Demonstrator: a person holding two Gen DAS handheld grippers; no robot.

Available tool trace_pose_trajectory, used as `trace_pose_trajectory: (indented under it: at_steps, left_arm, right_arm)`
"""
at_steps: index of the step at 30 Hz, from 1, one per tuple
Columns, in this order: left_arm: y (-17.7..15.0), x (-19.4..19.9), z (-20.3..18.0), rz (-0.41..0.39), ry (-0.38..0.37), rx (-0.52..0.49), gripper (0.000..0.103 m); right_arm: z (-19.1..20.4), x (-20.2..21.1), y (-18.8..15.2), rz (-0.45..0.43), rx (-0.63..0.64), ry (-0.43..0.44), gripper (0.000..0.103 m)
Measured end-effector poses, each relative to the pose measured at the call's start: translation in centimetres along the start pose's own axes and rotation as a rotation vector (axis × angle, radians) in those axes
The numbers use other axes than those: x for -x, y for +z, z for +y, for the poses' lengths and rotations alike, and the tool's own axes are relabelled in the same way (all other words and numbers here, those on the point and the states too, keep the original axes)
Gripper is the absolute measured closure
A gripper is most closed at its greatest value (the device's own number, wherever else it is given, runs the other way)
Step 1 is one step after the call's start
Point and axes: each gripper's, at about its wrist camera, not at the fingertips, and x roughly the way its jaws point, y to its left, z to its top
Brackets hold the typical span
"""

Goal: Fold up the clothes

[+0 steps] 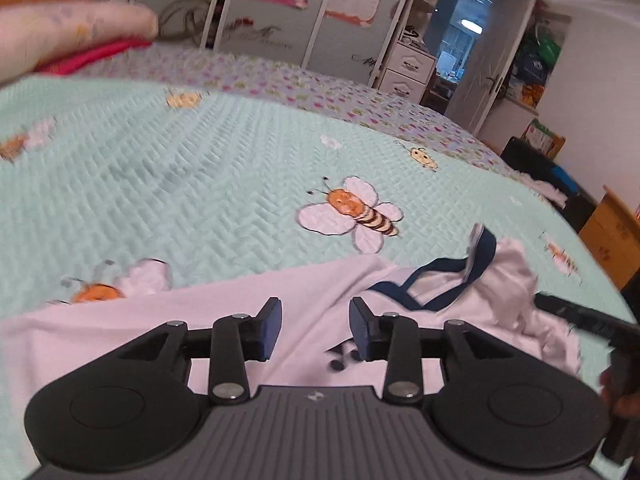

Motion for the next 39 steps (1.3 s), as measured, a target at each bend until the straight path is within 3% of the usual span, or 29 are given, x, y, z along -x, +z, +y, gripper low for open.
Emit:
trace_pose_trajectory:
  at_steps: [6, 7, 8, 9, 13, 15, 17, 19, 22, 24, 29, 33, 36, 37, 38, 39]
  left_arm:
    - [-1.7, 0.5, -0.6, 0.019, -0.011, 0.064, 0.06]
    - [-2.0, 0.8, -0.7, 0.023, -0.009, 0.071, 0.059]
    - [-2.3, 1.0, -0.7, 0.028, -0.007, 0.078, 0.058]
    - [-2.7, 1.3, -0.7, 0.032, -0.006, 0.085, 0.058]
    - [-3.2, 2.6, -1.2, 0.03, -0.01, 0.048, 0.058]
    - [-3.4, 3.5, -1.4, 0.02, -0.029, 0.036, 0.053]
    - [-3.5, 4.2, -1.7, 0.009, -0.04, 0.026, 0.049]
    - [-3.5, 4.6, -2.1, 0.0, -0.051, 0.004, 0.048]
    - [-3.3, 4.2, -3.1, 0.006, -0.057, -0.021, 0.048]
    - [-2.8, 3.9, -4.0, 0.008, -0.07, -0.04, 0.048]
    - [0.2, -0.7, -5.8, 0.085, -0.091, -0.169, 0.045]
    - [2.6, -5.0, -7.2, 0.163, -0.105, -0.276, 0.045]
    - [2.9, -8.9, -7.4, 0.296, -0.146, -0.318, 0.044]
    - [2.7, -10.2, -7.4, 0.342, -0.147, -0.323, 0.046]
    - [2.6, -11.4, -7.4, 0.385, -0.146, -0.329, 0.059]
    - [2.2, -11.7, -7.4, 0.377, -0.108, -0.353, 0.099]
  right_arm:
    - [2.4, -4.4, -0.6, 0.044, 0.26, -0.101, 0.045]
    - [2.6, -5.0, -0.8, 0.056, 0.289, -0.117, 0.054]
    - [2.6, -5.1, -1.0, 0.064, 0.293, -0.126, 0.091]
    - [2.2, -4.7, -1.1, 0.062, 0.269, -0.124, 0.099]
    - [-1.0, 1.5, -1.0, -0.033, 0.038, -0.078, 0.099]
    - [-3.1, 6.0, -1.2, -0.073, -0.109, -0.028, 0.099]
    - [-4.8, 10.0, -2.4, -0.085, -0.199, -0.016, 0.099]
    - [-6.4, 12.0, -4.7, -0.041, -0.287, -0.014, 0.099]
    - [-7.7, 10.8, -9.2, 0.125, -0.4, -0.013, 0.098]
    - [-7.3, 10.1, -11.7, 0.164, -0.453, 0.014, 0.096]
    - [-6.0, 10.1, -13.5, 0.08, -0.447, 0.002, 0.096]
    - [-6.8, 9.7, -13.6, 0.087, -0.468, 0.041, 0.096]
    - [-7.2, 9.6, -13.6, 0.092, -0.484, 0.06, 0.096]
    - [-7.3, 9.7, -13.5, 0.093, -0.487, 0.06, 0.096]
    - [-7.2, 9.7, -13.5, 0.096, -0.493, 0.059, 0.096]
    - [-7.1, 9.7, -13.4, 0.101, -0.498, 0.056, 0.096]
